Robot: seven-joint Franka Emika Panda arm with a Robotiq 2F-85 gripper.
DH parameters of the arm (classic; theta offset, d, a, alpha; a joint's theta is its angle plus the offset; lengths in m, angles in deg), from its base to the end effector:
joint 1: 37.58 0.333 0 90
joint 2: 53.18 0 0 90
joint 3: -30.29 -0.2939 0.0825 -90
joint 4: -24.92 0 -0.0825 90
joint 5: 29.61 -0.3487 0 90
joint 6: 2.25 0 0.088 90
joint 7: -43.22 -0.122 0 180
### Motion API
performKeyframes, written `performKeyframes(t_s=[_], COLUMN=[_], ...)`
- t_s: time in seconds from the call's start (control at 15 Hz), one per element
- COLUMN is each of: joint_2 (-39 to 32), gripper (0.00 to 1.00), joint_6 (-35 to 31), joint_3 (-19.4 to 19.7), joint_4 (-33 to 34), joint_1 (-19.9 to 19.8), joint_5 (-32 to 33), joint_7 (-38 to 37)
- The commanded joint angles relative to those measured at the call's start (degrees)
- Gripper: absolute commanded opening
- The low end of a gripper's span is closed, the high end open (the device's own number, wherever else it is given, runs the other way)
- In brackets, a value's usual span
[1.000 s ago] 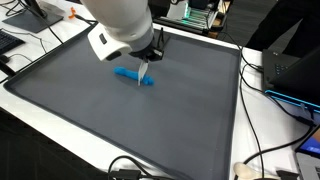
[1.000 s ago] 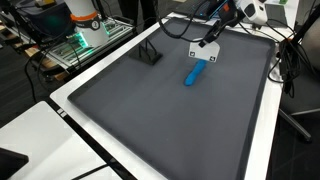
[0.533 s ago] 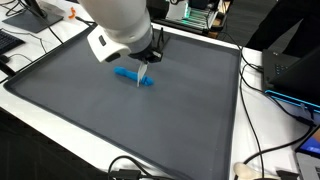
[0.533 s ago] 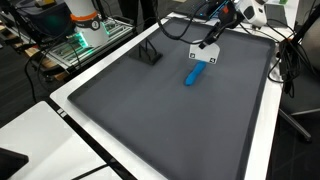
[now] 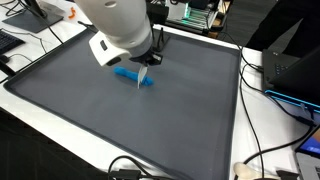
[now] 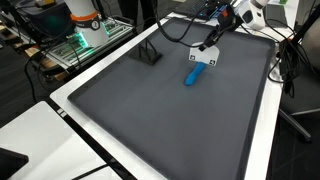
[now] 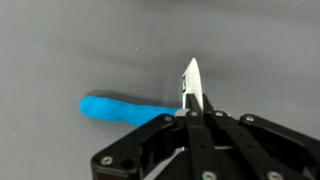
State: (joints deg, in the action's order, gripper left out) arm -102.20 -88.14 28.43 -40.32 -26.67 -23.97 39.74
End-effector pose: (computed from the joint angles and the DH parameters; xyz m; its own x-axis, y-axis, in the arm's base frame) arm 0.6353 0.1258 0.2467 0.8731 0.1304 -0.4698 0.1963 -0.9760 0.0939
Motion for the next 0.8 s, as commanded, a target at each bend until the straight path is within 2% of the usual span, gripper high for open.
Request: performKeyframes(t_s=[0.0, 0.73], joint_2=[1.5, 4.8], gripper=[0.01, 0.01], joint_6=[-1.1, -1.4], joint_3=[-0.1, 0.4], joint_4=[-2.0, -3.4], joint_1=[-0.4, -1.7], joint_5=[0.3, 0.2], joint_7=[-0.3, -0.6])
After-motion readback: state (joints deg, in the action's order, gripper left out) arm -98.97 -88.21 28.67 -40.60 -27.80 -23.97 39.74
